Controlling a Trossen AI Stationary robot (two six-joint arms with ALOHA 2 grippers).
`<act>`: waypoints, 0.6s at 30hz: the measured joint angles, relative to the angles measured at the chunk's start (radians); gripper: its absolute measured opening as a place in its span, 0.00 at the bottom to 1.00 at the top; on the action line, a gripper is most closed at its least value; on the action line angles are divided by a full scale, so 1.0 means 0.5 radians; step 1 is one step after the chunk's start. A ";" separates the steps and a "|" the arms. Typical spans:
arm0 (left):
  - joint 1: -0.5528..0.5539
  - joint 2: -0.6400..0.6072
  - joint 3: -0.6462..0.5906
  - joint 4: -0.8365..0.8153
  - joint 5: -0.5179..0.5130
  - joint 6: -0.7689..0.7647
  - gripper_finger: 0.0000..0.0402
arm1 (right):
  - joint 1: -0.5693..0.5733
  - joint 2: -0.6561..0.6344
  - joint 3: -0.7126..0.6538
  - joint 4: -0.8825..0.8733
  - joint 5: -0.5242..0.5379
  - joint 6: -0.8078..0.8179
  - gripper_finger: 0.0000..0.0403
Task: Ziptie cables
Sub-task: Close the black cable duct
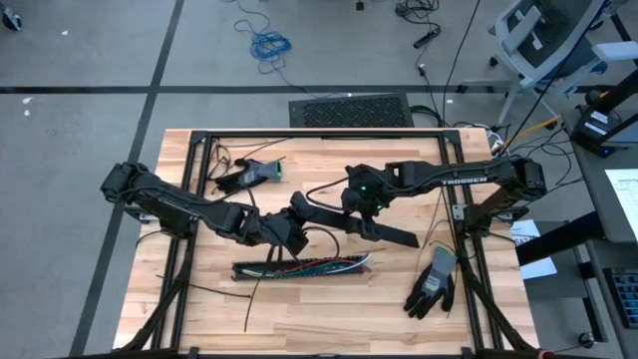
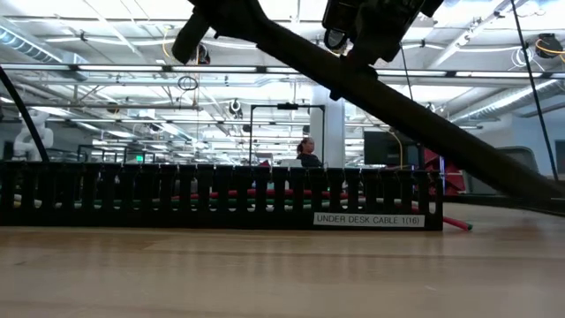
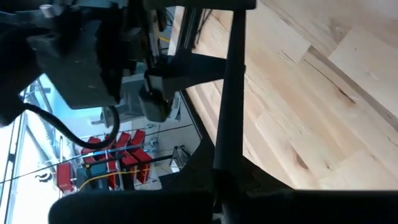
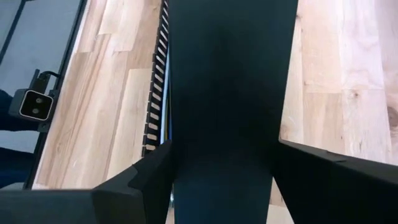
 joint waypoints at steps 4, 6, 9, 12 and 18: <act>-0.014 -0.021 0.046 -0.006 0.009 -0.020 0.06 | 0.000 0.000 0.002 -0.005 0.000 -0.015 0.52; -0.014 -0.021 0.060 -0.001 0.016 -0.077 0.08 | 0.000 -0.002 0.001 -0.014 -0.004 -0.020 0.52; -0.015 -0.027 0.062 -0.031 0.043 -0.124 0.09 | 0.000 0.000 -0.004 -0.060 0.000 -0.021 0.52; -0.016 -0.029 0.062 -0.083 0.053 -0.166 0.10 | 0.000 0.006 -0.010 -0.121 0.006 -0.028 0.52; -0.016 -0.045 0.080 -0.110 0.042 -0.349 0.10 | 0.000 0.025 -0.025 -0.266 0.051 -0.069 0.52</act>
